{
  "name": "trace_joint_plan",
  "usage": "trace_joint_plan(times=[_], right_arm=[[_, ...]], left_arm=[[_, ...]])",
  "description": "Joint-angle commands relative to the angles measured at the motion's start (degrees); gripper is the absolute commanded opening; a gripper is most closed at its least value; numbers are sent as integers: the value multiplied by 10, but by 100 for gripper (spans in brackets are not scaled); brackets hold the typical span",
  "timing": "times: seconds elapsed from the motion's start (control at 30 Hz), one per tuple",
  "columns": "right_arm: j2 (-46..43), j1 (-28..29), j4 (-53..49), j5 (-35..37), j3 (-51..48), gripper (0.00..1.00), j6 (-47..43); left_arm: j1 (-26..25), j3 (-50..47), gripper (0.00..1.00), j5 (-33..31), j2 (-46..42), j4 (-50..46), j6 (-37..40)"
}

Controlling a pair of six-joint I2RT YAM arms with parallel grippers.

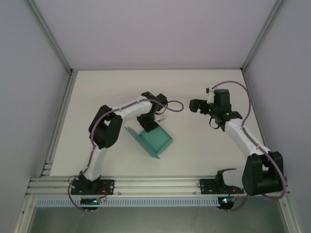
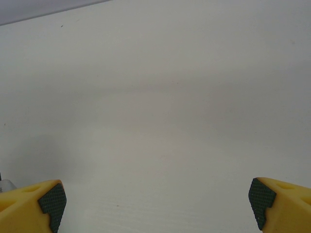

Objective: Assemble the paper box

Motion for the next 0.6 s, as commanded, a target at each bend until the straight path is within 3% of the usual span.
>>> trace_joint_plan(times=[0.0, 0.33, 0.57], right_arm=[[-4, -4, -14, 4, -3, 99, -9], [7, -3, -14, 6, -5, 99, -9], [11, -3, -12, -2, -10, 99, -9]], left_arm=[[1, 4, 6, -16, 24, 46, -16], [1, 21, 20, 13, 15, 82, -30], [1, 33, 20, -6, 14, 106, -38]])
